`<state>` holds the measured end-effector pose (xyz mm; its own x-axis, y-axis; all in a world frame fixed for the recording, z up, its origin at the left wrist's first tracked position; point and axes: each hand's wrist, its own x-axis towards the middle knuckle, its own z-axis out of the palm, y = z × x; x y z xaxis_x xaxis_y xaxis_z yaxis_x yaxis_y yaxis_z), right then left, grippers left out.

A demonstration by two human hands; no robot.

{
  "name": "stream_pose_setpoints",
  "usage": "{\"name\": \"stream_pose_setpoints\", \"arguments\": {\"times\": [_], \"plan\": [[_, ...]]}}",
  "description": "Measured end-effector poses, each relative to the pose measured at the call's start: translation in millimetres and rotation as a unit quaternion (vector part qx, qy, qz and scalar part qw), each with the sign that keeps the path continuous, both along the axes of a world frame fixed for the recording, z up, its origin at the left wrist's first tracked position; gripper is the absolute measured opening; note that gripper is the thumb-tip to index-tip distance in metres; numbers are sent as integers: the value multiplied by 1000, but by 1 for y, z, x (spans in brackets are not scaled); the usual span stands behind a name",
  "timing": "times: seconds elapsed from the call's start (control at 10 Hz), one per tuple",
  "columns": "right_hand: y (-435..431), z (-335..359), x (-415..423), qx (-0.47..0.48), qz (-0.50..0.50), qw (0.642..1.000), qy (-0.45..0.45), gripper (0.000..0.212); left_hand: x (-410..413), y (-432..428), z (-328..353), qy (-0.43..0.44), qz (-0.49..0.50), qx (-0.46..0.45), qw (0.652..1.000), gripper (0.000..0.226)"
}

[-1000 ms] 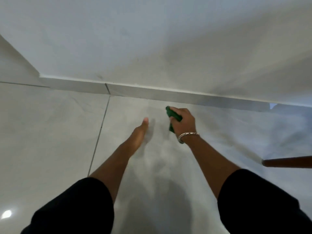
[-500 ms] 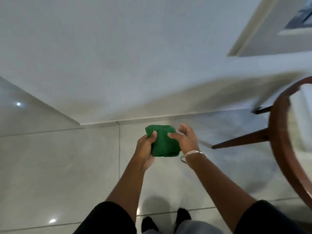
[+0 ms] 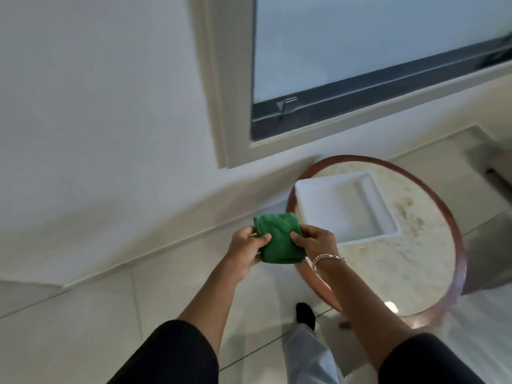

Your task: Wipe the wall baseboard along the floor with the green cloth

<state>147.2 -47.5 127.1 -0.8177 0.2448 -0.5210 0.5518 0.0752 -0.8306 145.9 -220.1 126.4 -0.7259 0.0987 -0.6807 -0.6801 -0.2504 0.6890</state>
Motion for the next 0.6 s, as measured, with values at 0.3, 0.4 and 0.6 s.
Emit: {"name": "stream_pose_setpoints", "arguments": {"times": [0.3,0.4,0.6], "plan": [[183,-96,-106,95,-14,993,-65,29,-105,199,-94,-56,12,-113,992,35],[202,-122,-120,86,-8,993,-79,42,-115,217,-108,-51,-41,-144,987,32],[199,-82,-131,143,12,989,-38,49,-146,209,-68,12,-166,-274,947,53]]}}
